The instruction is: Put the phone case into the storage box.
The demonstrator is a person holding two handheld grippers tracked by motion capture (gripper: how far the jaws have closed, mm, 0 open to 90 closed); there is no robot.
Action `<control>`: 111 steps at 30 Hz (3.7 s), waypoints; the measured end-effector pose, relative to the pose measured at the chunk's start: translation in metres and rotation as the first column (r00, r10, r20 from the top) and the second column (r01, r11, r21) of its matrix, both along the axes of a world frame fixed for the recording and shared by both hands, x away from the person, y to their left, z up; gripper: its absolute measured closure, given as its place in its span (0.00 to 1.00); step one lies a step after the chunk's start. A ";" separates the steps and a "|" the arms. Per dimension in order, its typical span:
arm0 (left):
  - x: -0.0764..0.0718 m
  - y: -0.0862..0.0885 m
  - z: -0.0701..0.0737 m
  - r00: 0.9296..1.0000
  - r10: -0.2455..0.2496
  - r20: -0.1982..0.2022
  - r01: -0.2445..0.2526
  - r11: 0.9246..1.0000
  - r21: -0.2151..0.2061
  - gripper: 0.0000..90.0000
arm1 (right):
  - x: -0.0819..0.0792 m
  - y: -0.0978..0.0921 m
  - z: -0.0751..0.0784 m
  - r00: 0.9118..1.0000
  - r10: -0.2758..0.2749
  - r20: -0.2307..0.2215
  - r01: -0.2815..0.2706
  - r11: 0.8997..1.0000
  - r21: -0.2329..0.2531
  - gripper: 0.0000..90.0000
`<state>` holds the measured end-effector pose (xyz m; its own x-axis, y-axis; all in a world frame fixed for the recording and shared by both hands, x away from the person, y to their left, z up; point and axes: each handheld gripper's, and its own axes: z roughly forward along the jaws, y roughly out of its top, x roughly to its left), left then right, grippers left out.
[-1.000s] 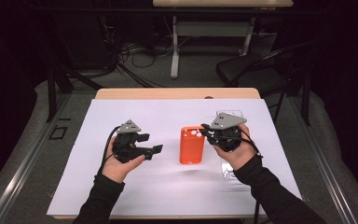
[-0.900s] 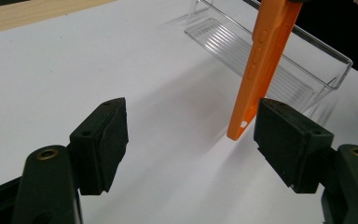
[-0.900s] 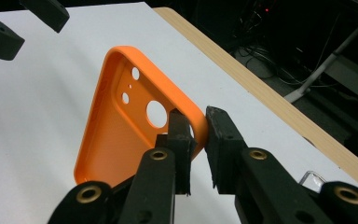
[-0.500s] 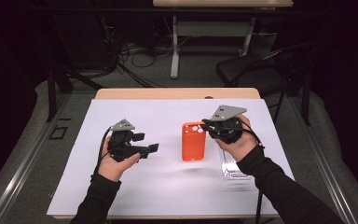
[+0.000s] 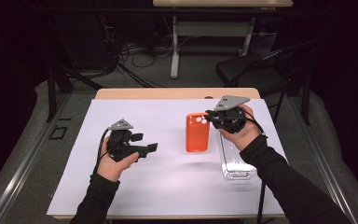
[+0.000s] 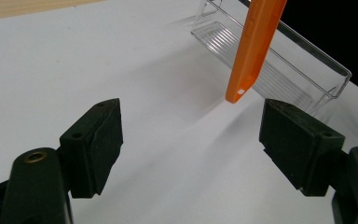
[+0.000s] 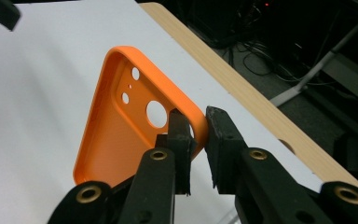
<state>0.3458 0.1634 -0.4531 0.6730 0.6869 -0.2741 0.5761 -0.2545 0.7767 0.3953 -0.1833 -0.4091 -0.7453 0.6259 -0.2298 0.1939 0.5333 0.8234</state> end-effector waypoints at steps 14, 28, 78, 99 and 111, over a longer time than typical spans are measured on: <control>0.000 0.000 0.000 1.000 0.007 0.003 -0.007 1.000 0.014 0.23 | 0.026 -0.024 0.019 0.997 -0.066 0.048 0.066 0.998 -0.005 0.90; -0.002 0.002 0.001 1.000 -0.008 0.008 0.008 1.000 0.002 0.19 | 0.040 -0.051 0.030 0.989 -0.131 0.072 0.131 0.991 0.003 0.90; 0.000 0.005 -0.004 1.000 -0.010 -0.004 0.010 0.999 0.032 0.18 | 0.062 -0.106 -0.004 0.964 -0.204 0.171 0.217 0.974 -0.064 0.90; 0.001 0.005 -0.006 1.000 -0.003 -0.014 0.003 0.999 0.037 0.18 | 0.063 -0.096 -0.039 0.945 -0.179 0.274 0.217 0.969 -0.116 0.90; 0.001 0.005 -0.007 1.000 -0.004 -0.018 0.005 0.999 0.039 0.18 | 0.063 -0.092 -0.050 0.936 -0.181 0.301 0.226 0.967 -0.121 0.90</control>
